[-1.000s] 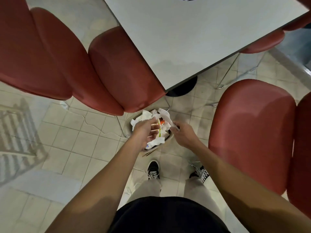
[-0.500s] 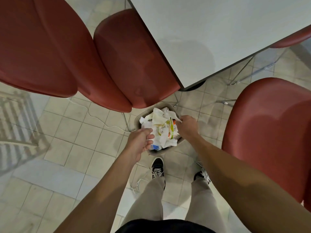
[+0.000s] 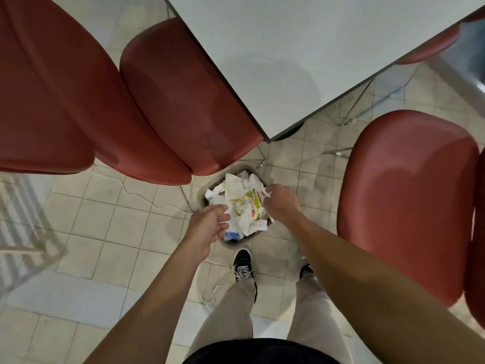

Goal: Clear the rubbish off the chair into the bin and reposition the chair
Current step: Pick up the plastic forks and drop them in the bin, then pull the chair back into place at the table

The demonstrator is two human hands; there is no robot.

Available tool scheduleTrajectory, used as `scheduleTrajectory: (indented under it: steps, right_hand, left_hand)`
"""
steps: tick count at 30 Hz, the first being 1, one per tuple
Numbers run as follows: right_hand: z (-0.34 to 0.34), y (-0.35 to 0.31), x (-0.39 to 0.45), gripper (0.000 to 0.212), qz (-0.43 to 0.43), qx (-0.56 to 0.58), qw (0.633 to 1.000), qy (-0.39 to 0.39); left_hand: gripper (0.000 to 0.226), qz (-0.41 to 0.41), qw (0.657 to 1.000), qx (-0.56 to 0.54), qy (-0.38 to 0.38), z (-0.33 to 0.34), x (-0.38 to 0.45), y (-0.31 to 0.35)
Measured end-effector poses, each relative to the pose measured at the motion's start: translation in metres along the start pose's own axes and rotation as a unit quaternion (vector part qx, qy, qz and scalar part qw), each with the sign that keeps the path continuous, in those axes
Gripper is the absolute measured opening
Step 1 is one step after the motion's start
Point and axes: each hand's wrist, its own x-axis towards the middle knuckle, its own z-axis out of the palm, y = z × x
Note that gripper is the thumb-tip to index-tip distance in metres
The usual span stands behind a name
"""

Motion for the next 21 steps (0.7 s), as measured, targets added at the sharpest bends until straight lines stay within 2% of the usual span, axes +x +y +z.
scheduleTrajectory:
  steps: [5,10,21]
  right_hand:
    - [-0.010,0.012,-0.019,0.046,-0.016,0.021,0.999,0.019]
    - [-0.024,0.027,-0.046,0.039,-0.024,0.062,0.997,0.034]
    - [-0.071,0.088,-0.120,0.035,-0.038,0.094,0.992,0.080]
  left_hand:
    - [0.012,0.021,0.999,0.023,-0.022,0.014,-0.010,0.004]
    - [0.008,0.039,0.996,0.072,-0.036,0.031,-0.019,0.004]
    - [0.008,0.116,0.966,0.189,-0.130,0.087,-0.079,-0.007]
